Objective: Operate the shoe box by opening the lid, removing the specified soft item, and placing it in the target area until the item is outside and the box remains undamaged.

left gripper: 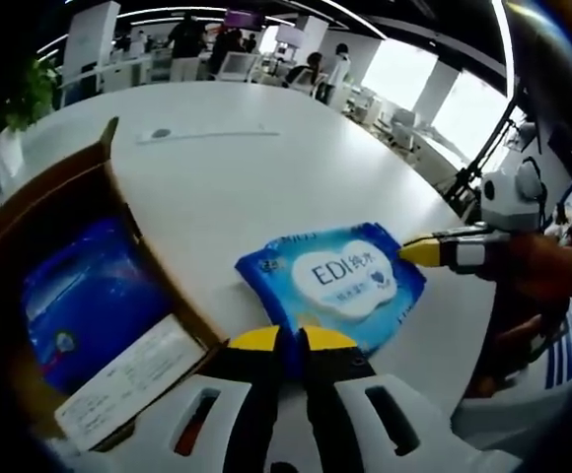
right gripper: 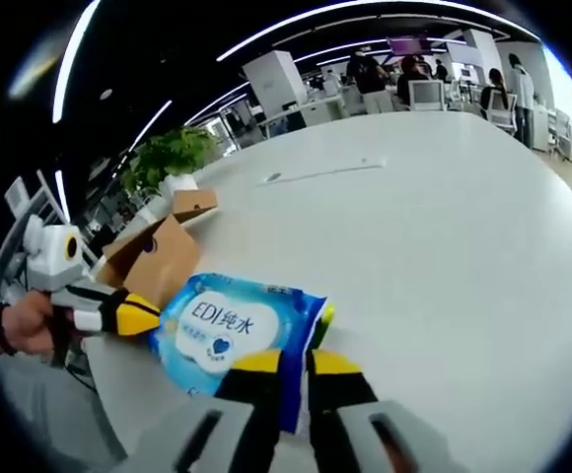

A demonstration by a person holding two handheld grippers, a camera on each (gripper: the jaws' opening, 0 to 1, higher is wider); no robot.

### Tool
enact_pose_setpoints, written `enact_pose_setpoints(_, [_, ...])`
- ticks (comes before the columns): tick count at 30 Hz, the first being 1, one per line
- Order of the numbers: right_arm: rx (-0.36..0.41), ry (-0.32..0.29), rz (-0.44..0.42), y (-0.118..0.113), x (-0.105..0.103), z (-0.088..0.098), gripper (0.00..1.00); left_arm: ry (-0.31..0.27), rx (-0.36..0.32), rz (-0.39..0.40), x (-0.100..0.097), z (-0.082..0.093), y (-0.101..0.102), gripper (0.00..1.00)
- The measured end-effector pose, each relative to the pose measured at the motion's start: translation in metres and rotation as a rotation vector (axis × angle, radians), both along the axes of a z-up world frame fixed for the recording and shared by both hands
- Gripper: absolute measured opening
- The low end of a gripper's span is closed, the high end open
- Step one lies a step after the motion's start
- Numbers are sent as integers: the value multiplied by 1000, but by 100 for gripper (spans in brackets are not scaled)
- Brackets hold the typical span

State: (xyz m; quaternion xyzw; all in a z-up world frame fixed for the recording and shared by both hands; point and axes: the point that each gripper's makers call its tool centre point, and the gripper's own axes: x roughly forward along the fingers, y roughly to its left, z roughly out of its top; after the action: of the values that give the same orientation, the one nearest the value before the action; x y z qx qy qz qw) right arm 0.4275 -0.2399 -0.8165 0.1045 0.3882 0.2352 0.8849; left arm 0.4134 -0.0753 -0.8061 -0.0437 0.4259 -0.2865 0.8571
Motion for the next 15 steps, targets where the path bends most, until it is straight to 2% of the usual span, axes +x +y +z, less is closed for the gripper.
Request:
enact_pose_setpoints(8, [3,-15,-12,-2,0,9,8,-3,-5,1,-4,7,8,9])
enact_pose_setpoints(15, [21,-35,-9,4,-3,19,12,-32,-14,13,-3,20,18,10])
